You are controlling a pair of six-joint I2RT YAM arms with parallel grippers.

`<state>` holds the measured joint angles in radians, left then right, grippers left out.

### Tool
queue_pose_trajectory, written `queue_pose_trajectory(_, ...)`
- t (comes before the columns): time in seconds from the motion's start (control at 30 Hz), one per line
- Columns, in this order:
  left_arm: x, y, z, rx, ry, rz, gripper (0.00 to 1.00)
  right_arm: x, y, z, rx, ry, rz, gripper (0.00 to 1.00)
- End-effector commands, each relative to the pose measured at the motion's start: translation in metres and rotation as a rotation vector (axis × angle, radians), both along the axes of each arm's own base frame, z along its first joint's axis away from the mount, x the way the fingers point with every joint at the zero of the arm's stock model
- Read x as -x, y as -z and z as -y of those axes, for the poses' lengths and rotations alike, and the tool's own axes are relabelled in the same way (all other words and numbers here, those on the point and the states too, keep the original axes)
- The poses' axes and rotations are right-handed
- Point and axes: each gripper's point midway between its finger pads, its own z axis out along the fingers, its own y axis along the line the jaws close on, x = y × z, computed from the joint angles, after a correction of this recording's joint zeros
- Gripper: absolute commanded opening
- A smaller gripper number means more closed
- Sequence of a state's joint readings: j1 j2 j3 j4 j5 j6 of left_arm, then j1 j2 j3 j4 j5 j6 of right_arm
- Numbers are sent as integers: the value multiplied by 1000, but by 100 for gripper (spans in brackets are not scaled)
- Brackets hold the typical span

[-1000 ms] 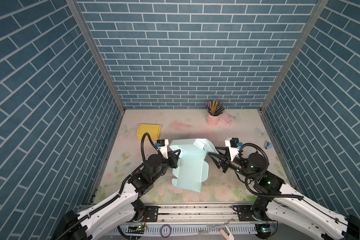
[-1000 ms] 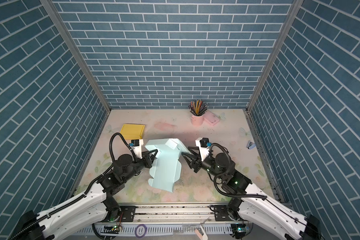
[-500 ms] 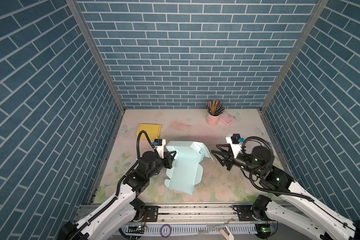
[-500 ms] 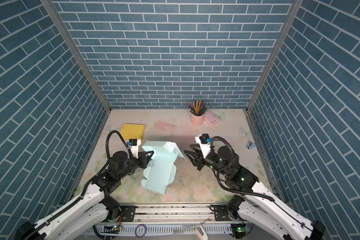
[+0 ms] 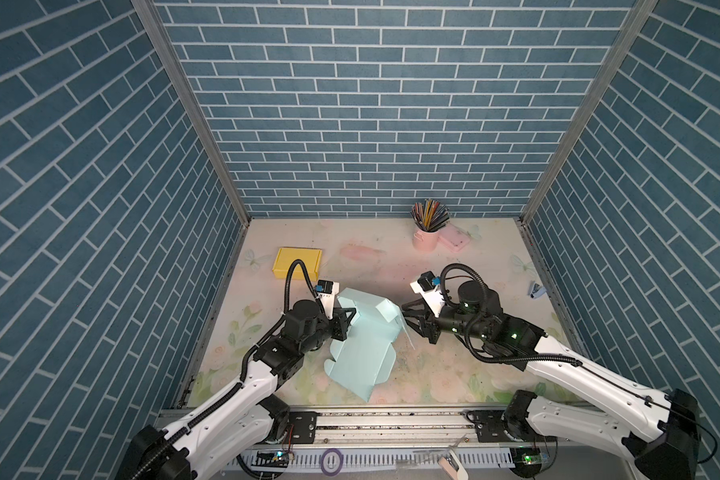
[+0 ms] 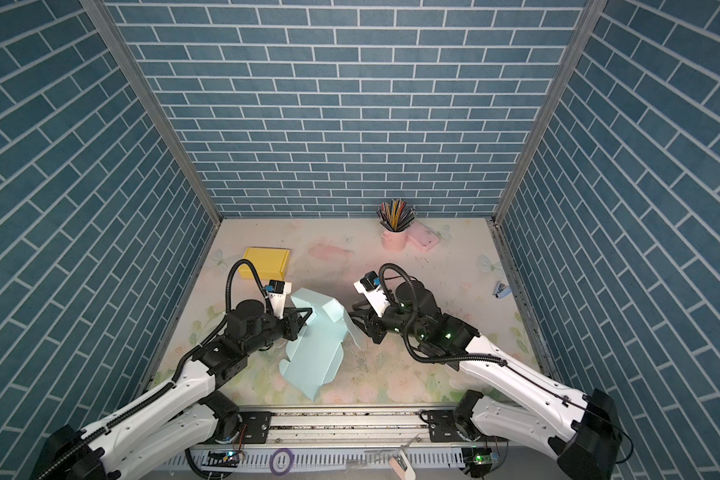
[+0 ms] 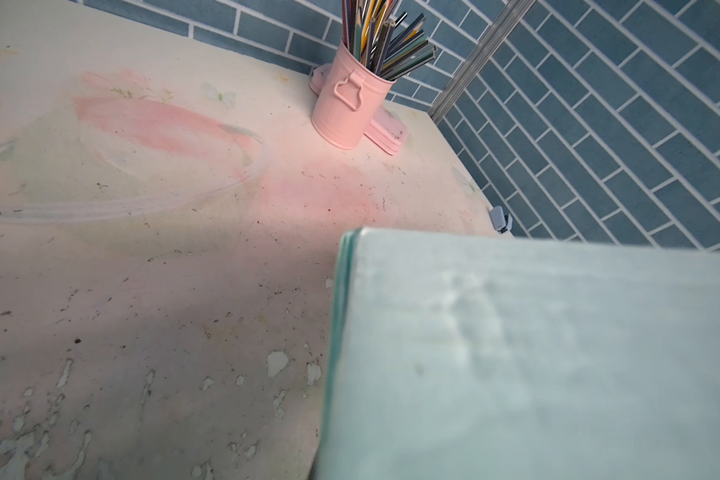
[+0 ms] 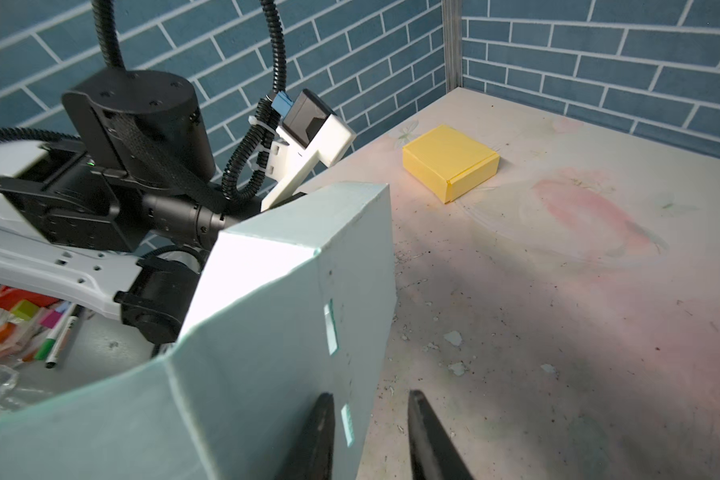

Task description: Fold the paper box

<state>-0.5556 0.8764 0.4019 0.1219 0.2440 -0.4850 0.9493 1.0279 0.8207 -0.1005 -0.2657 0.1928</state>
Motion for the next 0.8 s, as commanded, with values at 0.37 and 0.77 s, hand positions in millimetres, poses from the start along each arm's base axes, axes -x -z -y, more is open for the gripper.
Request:
queue_pose_trajectory(0.37,-10,1,-1,10,-39,-3,0,-37,38,-21,88,237,44,33)
queue_pose_trajectory(0.77,-12,17,-24,-66,-146,-24,0,-6,39,-45,120,120,132,41)
